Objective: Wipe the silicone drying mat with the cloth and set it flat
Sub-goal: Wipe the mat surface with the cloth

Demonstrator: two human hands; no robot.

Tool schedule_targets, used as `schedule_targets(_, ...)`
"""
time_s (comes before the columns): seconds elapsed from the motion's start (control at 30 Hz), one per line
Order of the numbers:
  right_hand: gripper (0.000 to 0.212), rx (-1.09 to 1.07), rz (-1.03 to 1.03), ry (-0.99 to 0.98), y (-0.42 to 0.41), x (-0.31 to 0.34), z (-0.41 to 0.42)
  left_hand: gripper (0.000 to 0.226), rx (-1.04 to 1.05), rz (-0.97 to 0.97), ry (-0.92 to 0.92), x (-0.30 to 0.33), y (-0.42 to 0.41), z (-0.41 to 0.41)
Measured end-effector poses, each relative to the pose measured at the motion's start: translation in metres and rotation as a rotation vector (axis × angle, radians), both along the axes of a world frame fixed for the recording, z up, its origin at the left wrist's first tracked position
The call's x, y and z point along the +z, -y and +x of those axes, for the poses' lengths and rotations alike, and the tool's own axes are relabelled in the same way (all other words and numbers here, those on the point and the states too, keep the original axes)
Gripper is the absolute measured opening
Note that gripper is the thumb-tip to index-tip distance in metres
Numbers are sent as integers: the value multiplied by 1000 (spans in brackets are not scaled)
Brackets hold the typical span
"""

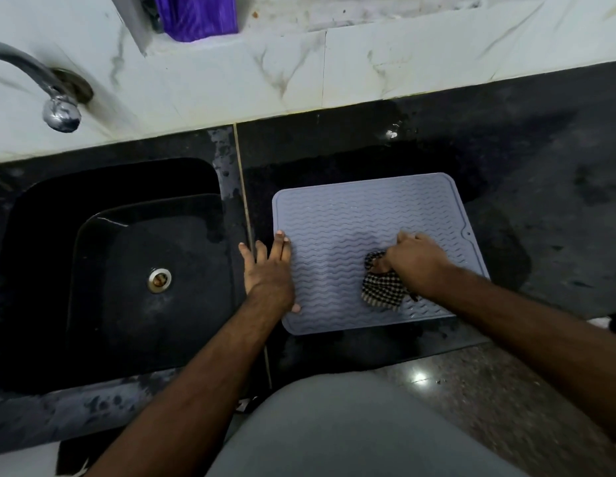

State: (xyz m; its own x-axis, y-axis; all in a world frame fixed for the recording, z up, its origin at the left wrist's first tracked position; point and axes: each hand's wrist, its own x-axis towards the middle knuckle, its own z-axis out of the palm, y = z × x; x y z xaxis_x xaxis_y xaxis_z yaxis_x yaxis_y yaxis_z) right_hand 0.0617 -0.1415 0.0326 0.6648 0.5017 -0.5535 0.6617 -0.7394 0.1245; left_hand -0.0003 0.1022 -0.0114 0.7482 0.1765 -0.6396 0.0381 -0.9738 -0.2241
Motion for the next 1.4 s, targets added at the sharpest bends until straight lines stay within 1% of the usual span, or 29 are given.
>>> schedule_targets(0.07,39,-1,-30,14,8,7,-8,148,-16,-25,21,1,-4,-2)
schedule_targets(0.13,51,-41,19,-24,15,10,-17,148,-17,-50,34,-1,-7,-5)
schedule_targets(0.17,56,-108,109,-66,19,8,-22,148,-16,-58,37,-1,-8,-8)
schedule_targets(0.23,65,-323,458,-164,24,2,-32,147,-15,-87,52,-3,-11,-14)
schedule_targets(0.27,65,-425,637,-192,25,-3,-37,146,-15,-116,73,-3,-14,-17)
schedule_targets(0.33,56,-575,880,-183,22,-12,-47,140,-21,-195,140,-3,-23,-21)
schedule_targets(0.4,47,-773,1050,-194,16,-20,-56,123,-4,-303,219,-2,-31,-23)
schedule_targets(0.5,25,-1072,1199,-219,6,-28,-59,77,144,-572,401,3,-33,-24)
schedule_targets(0.53,19,-1163,1228,-221,3,-30,-57,66,193,-645,471,5,-29,-24)
schedule_targets(0.6,20,-1310,1301,-218,2,-32,-50,53,274,-758,545,7,-21,-23)
schedule_targets(0.73,23,-1476,1455,-208,14,-27,-36,42,345,-974,542,1,-7,-22)
schedule_targets(0.8,20,-1496,1482,-224,23,-26,-35,33,395,-1068,554,-4,-3,-23)
schedule_targets(0.9,18,-1474,1408,-200,30,-27,-43,22,474,-1169,563,-3,5,-25)
schedule_targets(0.97,18,-1450,1389,-227,27,-27,-57,18,532,-1235,508,-4,10,-26)
schedule_targets(1.03,26,-1409,1401,-301,17,-27,-74,22,571,-1314,408,-3,17,-30)
schedule_targets(1.1,39,-1328,1414,-399,1,-25,-90,35,530,-1360,325,-3,25,-35)
schedule_targets(1.13,45,-1273,1413,-433,-8,-24,-97,38,507,-1377,300,-6,30,-39)
schedule_targets(1.2,47,-1163,1415,-467,-22,-24,-106,39,525,-1388,284,-8,40,-45)
schedule_targets(1.27,45,-1053,1376,-458,-29,-23,-108,50,596,-1389,333,-12,45,-49)
schedule_targets(1.3,48,-995,1336,-441,-30,-23,-108,53,598,-1378,384,-13,45,-50)
schedule_targets(1.33,52,-939,1299,-441,-29,-22,-108,51,584,-1359,451,-15,42,-49)
schedule_targets(1.4,60,-843,1230,-456,-25,-20,-106,40,553,-1329,580,-17,35,-45)
